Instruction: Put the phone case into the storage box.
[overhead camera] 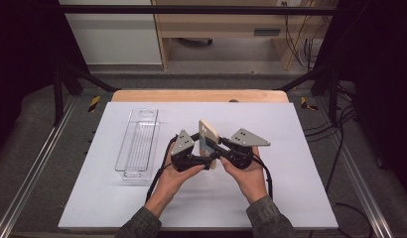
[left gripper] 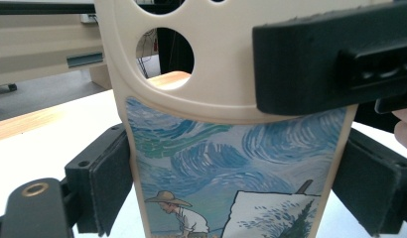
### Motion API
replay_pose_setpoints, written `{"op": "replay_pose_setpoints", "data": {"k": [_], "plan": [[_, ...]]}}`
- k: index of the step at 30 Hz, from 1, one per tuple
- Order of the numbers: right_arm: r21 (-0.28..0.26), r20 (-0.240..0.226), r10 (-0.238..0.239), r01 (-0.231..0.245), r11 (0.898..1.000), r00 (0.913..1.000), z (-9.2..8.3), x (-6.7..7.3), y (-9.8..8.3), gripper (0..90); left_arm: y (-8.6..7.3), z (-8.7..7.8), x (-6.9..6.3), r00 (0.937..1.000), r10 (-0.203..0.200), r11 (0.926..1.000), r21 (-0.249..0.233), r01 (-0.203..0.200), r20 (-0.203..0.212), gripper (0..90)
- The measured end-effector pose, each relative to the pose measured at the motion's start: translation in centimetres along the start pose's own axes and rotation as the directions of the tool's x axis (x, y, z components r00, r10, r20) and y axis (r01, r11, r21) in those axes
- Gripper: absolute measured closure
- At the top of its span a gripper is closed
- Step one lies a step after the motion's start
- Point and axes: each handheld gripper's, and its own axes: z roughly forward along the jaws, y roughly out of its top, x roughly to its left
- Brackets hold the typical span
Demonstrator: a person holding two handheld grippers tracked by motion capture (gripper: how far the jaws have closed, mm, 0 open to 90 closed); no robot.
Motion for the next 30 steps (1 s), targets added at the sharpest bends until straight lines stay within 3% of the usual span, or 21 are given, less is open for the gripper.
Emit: {"op": "replay_pose_setpoints", "data": {"k": [13, 22, 30], "plan": [[-0.033, 0.056, 0.026, -0.024, 0.999, 0.9981, -1.6, 0.1, 1.0, 36.2, -0.1, 0.1, -0.1, 0.9999, 0.015, 0.9999, 0.006, -0.015, -0.006, 11.2], [-0.04, 0.106, -0.003, 0.008, 0.999, 0.9943, -3.3, 0.0, 1.9, 20.1, 0.0, 0.0, -0.1, 0.9997, 0.021, 0.9998, 0.001, -0.021, -0.014, 11.2], [-0.047, 0.155, 0.01, -0.002, 0.999, 0.9879, -4.6, -0.7, 2.2, 9.0, 0.3, -0.3, -0.2, 0.9995, 0.023, 0.9997, -0.01, -0.023, -0.023, 11.2]]}}
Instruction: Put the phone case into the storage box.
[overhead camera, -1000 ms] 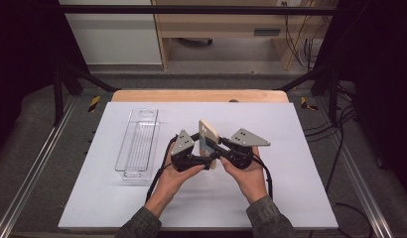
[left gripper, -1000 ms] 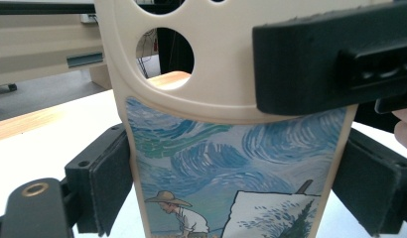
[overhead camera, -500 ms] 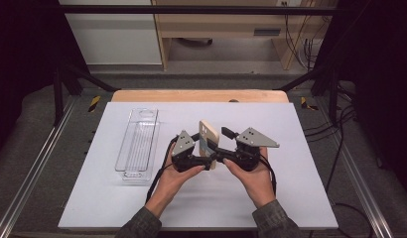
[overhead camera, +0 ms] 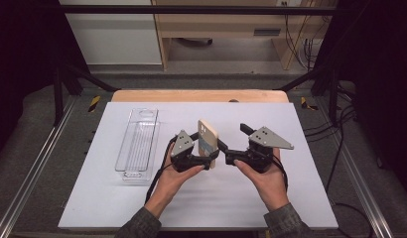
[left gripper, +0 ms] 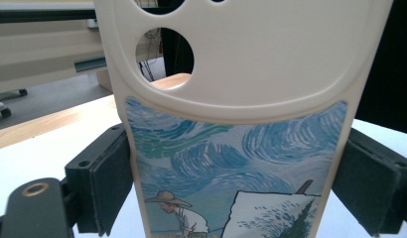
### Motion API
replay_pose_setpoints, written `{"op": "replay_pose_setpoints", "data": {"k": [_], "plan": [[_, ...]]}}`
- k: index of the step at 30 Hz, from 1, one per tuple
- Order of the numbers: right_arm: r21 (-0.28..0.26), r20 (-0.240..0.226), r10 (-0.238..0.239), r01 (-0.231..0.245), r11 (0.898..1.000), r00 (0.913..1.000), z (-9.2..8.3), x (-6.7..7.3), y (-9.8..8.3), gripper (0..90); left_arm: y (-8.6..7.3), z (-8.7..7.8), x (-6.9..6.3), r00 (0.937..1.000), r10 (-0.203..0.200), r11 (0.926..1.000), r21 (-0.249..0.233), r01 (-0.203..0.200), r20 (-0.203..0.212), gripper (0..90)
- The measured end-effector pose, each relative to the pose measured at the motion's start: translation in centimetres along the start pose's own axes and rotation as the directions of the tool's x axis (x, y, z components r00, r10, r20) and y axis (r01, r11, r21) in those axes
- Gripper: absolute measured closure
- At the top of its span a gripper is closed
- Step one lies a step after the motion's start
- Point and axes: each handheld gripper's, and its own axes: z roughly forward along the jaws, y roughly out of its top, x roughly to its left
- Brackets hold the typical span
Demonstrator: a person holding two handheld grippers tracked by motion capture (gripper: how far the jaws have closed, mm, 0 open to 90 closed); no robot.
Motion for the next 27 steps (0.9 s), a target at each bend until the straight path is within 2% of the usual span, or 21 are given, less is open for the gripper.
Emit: {"op": "replay_pose_setpoints", "data": {"k": [6, 16, 27], "plan": [[-0.016, 0.027, 0.007, -0.007, 1.0, 0.9996, -1.0, -0.9, -0.3, 5.6, 0.3, -0.5, 0.2, 0.9999, 0.002, 1.0, -0.006, -0.002, -0.011, 11.2], [-0.027, 0.078, -0.008, 0.01, 1.0, 0.9969, -2.9, -2.5, -1.2, 4.5, 1.3, -1.6, 0.6, 0.9995, 0.002, 0.9995, -0.031, -0.003, -0.031, 11.2], [-0.018, 0.108, 0.003, -0.001, 1.0, 0.9941, -3.9, -3.7, -2.2, 4.1, 1.8, -2.1, 0.6, 0.9994, 0.006, 0.9992, -0.039, -0.007, -0.035, 11.2]]}}
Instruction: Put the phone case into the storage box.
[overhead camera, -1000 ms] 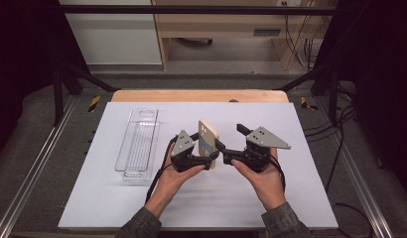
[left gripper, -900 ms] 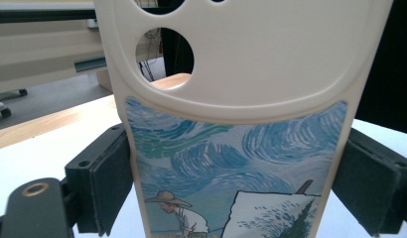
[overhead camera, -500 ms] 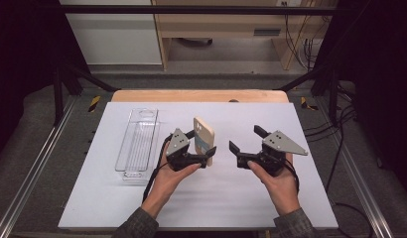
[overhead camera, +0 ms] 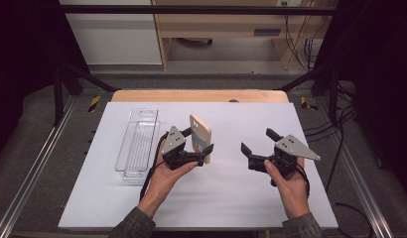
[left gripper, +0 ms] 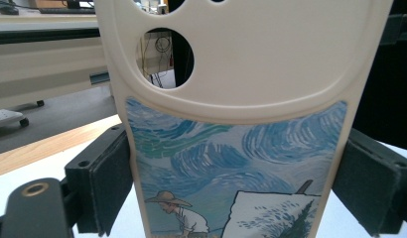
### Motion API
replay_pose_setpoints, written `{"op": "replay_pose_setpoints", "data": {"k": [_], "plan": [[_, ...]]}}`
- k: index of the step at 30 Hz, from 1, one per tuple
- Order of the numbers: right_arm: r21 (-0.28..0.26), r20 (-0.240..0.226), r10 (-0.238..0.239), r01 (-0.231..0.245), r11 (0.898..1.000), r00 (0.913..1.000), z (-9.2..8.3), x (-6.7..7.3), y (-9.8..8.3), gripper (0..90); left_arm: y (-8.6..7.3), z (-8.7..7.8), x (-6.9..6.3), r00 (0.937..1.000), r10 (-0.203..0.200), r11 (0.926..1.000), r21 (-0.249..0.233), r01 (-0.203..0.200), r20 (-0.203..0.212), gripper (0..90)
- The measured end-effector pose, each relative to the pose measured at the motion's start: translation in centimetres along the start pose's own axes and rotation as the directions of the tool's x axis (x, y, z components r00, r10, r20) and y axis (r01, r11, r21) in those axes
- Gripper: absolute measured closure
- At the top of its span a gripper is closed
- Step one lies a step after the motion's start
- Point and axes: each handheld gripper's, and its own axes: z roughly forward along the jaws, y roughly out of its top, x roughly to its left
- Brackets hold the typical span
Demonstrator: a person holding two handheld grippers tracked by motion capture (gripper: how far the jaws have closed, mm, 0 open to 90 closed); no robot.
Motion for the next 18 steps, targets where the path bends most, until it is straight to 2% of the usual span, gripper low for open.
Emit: {"op": "replay_pose_setpoints", "data": {"k": [13, 16, 18], "plan": [[0.068, 0.003, -0.004, 0.003, 0.998, 1.0, -0.5, -0.8, -2.3, 2.7, 0.8, -1.0, 0.2, 0.9999, 0.001, 0.9999, -0.013, -0.001, -0.013, 11.1], [0.076, 0.017, -0.006, 0.005, 0.997, 0.9998, -0.8, -1.0, -3.0, 2.9, 1.2, -1.2, 0.2, 0.9999, 0.003, 0.9999, -0.016, -0.004, -0.015, 11.1], [0.079, 0.044, -0.014, 0.01, 0.997, 0.999, -1.0, -1.3, -3.5, 3.4, 1.4, -1.3, 0.3, 0.9998, 0.007, 0.9998, -0.016, -0.007, -0.02, 11.1]]}}
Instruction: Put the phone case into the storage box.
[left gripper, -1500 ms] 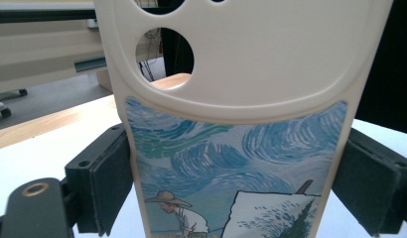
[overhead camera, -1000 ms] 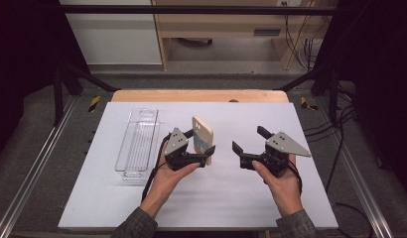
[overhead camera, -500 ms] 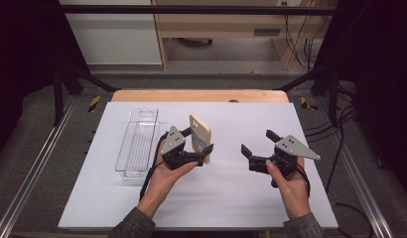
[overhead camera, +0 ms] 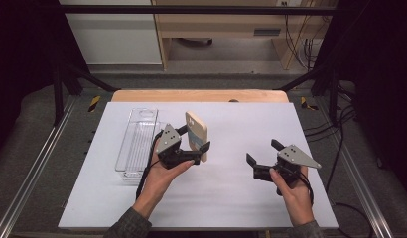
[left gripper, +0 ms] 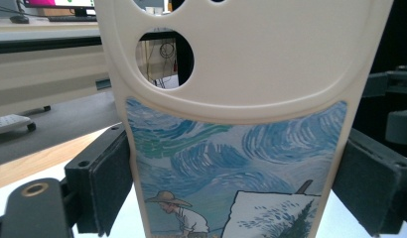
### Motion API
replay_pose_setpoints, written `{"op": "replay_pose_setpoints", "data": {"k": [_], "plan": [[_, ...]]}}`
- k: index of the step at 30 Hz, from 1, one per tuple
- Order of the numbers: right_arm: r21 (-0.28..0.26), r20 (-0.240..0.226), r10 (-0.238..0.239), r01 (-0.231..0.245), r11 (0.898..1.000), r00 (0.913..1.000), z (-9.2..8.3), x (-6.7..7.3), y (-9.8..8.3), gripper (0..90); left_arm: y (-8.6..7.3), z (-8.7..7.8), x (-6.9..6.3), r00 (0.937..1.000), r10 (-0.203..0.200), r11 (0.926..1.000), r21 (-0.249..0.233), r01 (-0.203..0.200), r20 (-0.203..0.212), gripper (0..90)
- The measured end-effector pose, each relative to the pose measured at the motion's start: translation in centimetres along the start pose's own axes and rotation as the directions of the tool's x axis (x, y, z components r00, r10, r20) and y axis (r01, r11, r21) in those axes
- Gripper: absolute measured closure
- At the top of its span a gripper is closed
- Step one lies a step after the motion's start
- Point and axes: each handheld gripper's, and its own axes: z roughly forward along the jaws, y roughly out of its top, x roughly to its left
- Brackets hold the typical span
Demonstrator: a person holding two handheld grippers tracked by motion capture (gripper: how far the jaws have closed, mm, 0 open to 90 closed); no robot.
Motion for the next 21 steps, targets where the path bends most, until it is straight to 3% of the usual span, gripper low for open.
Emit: {"op": "replay_pose_setpoints", "data": {"k": [8, 15, 21], "plan": [[0.012, 0.061, -0.024, 0.023, 1.0, 0.9978, -0.7, -1.0, -1.9, 6.5, 1.1, -0.9, 1.1, 0.9994, -0.006, 0.9999, -0.014, 0.006, -0.033, 11.1], [0.014, 0.051, -0.038, 0.037, 0.999, 0.998, -1.2, -1.2, -3.1, 5.5, 2.4, -2.0, 2.2, 0.9966, 0.001, 0.9999, -0.017, -0.002, -0.083, 11.0], [0.002, 0.056, -0.016, 0.016, 1.0, 0.9983, -1.2, -1.2, -3.5, 5.0, 3.3, -2.8, 3.1, 0.9908, 0.018, 0.9998, -0.006, -0.018, -0.134, 11.0]]}}
